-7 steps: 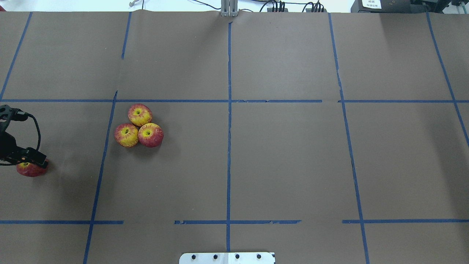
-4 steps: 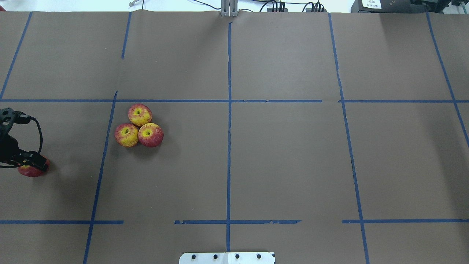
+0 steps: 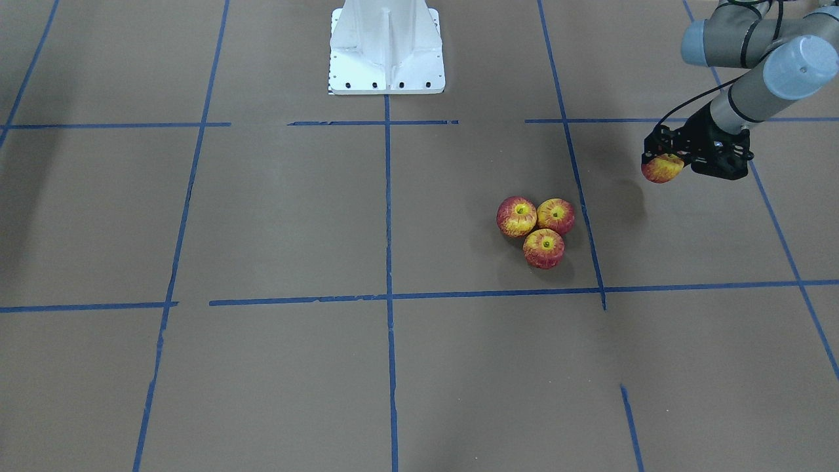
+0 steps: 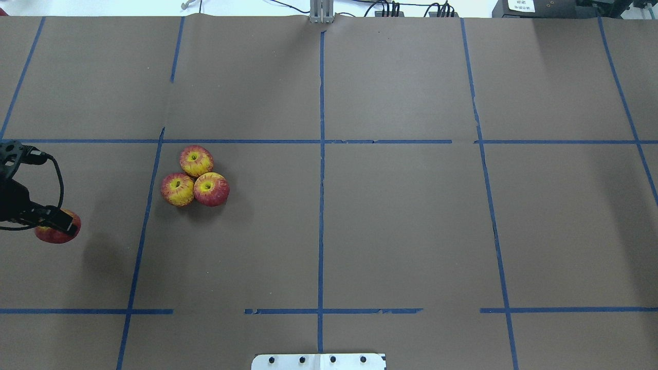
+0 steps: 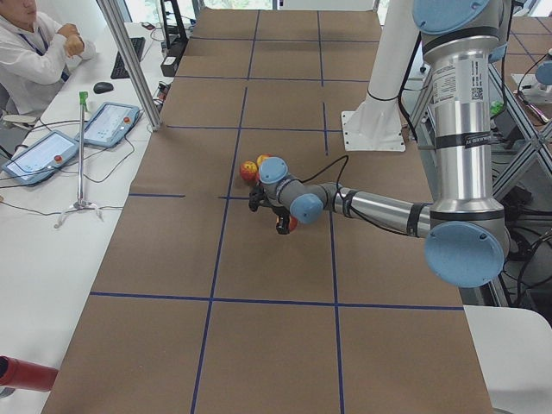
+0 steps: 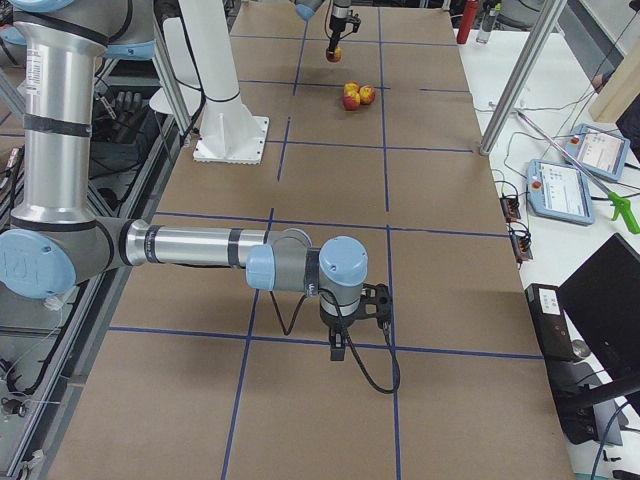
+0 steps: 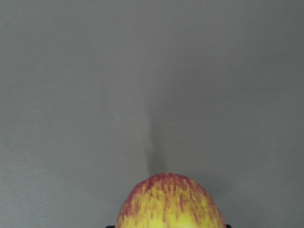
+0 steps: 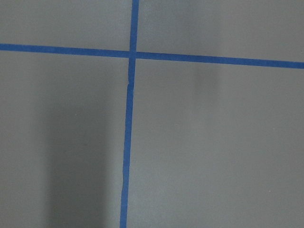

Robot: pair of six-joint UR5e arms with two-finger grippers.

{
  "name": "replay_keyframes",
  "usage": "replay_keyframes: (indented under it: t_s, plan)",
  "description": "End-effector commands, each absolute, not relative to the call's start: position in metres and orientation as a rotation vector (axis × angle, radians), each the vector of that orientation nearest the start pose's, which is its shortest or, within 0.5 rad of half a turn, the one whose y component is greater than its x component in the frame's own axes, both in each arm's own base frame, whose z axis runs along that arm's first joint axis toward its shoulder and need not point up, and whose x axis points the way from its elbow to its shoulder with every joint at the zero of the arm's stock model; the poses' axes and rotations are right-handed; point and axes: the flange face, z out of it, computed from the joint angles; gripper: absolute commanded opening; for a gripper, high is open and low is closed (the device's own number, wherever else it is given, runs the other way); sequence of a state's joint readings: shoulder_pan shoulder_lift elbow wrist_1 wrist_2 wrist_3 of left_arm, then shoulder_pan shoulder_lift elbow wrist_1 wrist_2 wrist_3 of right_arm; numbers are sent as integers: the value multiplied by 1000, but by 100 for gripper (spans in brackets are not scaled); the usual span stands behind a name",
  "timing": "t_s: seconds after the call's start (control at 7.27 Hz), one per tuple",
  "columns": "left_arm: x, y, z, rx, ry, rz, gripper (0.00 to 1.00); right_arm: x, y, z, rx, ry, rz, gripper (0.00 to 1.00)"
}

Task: Stack apples
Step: 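Lift the apple with the left gripper and carry it toward the three-apple cluster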

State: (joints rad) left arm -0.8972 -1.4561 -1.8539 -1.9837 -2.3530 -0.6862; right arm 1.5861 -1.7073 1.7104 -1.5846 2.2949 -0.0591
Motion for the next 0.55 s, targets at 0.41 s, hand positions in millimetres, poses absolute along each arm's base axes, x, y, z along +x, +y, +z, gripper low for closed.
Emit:
replay_keyframes:
  t_s: [0.41]
  plan:
    - [315, -481, 379, -37, 1087, 105, 0, 74, -432, 658, 17, -724, -39, 100]
